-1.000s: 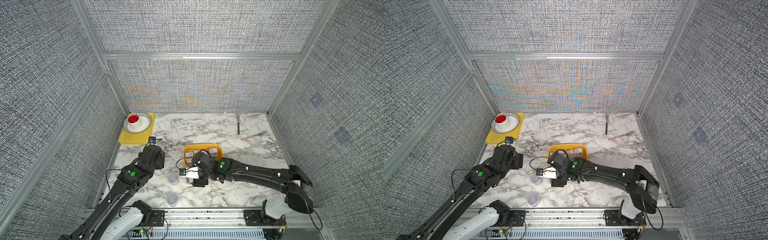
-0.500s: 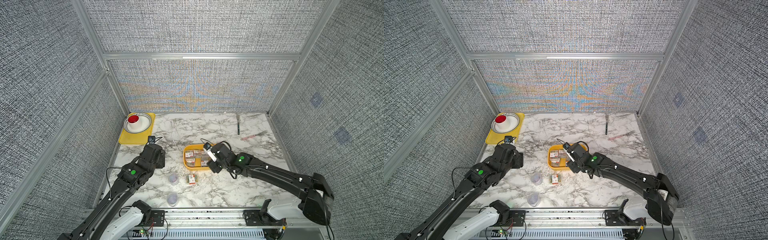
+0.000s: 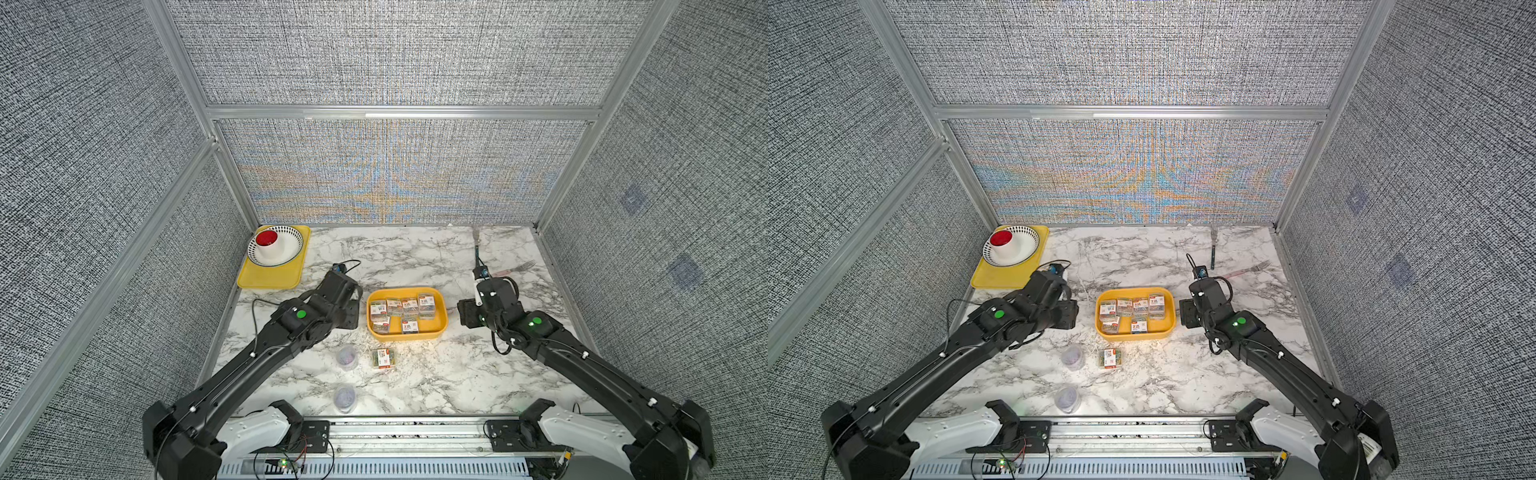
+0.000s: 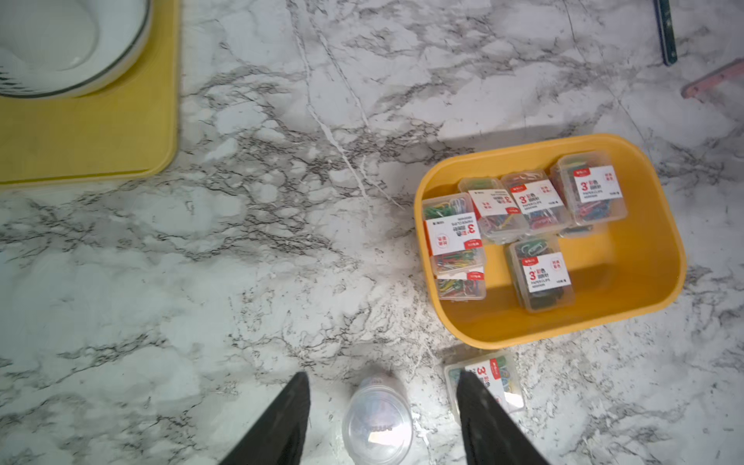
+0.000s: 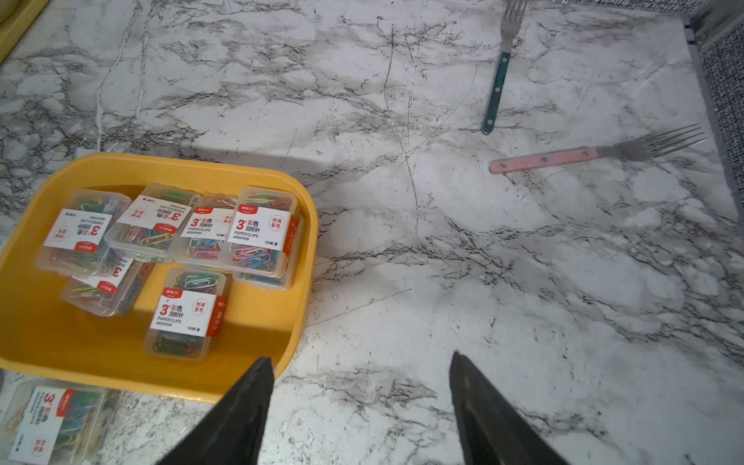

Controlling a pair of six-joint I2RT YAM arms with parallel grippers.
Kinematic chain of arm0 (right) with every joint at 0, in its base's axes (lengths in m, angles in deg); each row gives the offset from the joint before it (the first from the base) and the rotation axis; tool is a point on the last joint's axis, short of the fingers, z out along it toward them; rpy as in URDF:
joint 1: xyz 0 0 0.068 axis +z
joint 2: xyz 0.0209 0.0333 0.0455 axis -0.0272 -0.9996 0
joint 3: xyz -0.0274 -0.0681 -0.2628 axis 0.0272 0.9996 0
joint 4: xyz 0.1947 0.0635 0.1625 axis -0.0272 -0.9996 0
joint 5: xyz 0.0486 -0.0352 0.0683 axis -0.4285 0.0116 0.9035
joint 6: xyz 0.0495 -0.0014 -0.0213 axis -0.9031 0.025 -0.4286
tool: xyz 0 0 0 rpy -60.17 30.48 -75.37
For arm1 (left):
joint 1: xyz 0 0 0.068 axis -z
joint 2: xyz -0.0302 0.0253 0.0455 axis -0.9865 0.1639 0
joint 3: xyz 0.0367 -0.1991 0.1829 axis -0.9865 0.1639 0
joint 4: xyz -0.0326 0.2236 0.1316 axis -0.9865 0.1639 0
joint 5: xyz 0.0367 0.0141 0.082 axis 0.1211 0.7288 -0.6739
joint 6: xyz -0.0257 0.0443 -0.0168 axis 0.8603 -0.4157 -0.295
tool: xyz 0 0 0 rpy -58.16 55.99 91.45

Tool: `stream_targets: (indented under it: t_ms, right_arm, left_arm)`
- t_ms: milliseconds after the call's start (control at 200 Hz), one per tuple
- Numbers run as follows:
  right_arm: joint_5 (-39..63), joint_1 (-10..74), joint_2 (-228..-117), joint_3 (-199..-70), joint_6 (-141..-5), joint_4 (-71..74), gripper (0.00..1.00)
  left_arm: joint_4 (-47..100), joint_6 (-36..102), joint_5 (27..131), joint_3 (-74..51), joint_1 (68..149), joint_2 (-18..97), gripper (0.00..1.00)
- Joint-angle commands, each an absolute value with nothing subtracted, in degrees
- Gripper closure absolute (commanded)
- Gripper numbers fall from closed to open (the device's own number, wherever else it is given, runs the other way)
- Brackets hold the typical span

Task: Take the paper clips out of the storage box
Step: Pick up the boxed paper clips from the storage box.

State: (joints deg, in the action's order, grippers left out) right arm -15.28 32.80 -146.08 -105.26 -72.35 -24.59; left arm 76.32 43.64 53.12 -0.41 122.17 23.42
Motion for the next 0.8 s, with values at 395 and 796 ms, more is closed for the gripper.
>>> stream_targets:
  t_ms: [395,796]
  right_arm:
    - [-10.0,26.1,-145.7,-105.2,-75.6,-23.0,0.28]
    - [-10.3,25.4,-144.8,-106.4,-74.4,-26.2,0.29]
  left_arm:
    - [80.5,49.2,52.4,-14.5,129.9,45.3,0.39]
    - [88.3,46.7,54.3,-31.0,131.3,63.0,0.35]
